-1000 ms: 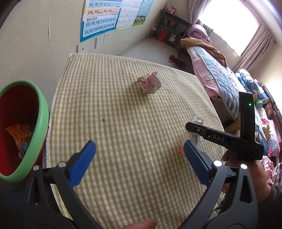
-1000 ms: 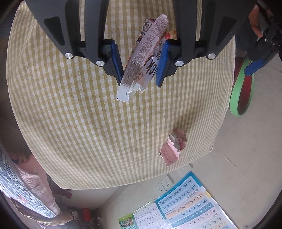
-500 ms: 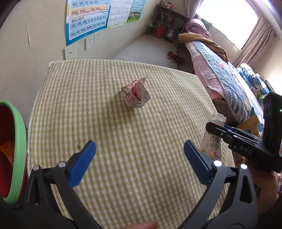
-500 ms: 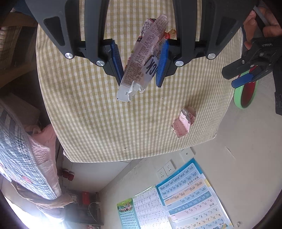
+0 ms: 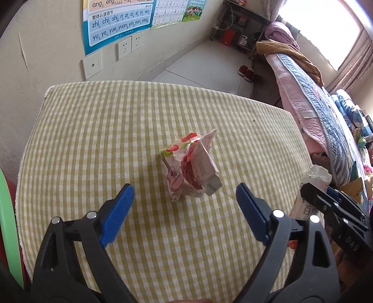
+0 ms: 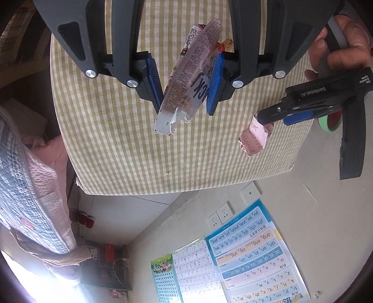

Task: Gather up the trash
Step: 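Grasp the pink paper wrapper with the left tool while the right tool holds the Pocky wrapper, then carry the pink wrapper and Pocky wrapper over the red bin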

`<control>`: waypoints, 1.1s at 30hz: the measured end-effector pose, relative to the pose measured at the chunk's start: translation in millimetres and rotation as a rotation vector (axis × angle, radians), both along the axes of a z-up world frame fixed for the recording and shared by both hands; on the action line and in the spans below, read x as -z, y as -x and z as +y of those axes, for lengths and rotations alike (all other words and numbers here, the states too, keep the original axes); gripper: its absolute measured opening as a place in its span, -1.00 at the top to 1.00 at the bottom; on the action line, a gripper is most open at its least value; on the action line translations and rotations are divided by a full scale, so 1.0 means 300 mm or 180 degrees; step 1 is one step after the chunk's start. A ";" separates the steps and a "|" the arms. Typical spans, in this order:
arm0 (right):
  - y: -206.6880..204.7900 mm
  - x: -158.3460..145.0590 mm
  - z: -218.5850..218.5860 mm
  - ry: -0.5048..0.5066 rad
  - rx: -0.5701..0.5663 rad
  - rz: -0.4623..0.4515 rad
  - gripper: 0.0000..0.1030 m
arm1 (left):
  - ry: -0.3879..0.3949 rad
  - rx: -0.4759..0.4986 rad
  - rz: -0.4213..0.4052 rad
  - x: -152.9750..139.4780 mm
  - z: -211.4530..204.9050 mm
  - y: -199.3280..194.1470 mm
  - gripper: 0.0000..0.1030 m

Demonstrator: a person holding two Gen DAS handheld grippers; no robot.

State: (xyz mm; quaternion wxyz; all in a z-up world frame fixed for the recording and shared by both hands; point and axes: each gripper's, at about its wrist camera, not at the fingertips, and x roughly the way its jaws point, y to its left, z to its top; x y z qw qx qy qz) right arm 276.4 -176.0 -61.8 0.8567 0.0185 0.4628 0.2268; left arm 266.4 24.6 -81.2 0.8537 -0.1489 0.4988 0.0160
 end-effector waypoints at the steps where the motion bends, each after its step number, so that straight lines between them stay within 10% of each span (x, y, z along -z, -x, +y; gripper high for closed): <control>1: 0.000 0.006 0.002 -0.0013 -0.0011 -0.0007 0.28 | 0.0036 -0.0014 0.0035 0.013 0.003 -0.015 -0.50; 8: 0.005 0.041 0.004 -0.0035 -0.0040 0.0039 0.28 | 0.0048 -0.0026 0.0089 0.041 0.012 -0.025 0.29; 33: 0.303 -0.164 0.185 0.0190 -0.0518 -0.0292 0.27 | 0.0032 -0.0080 -0.0390 -0.248 0.115 0.441 0.33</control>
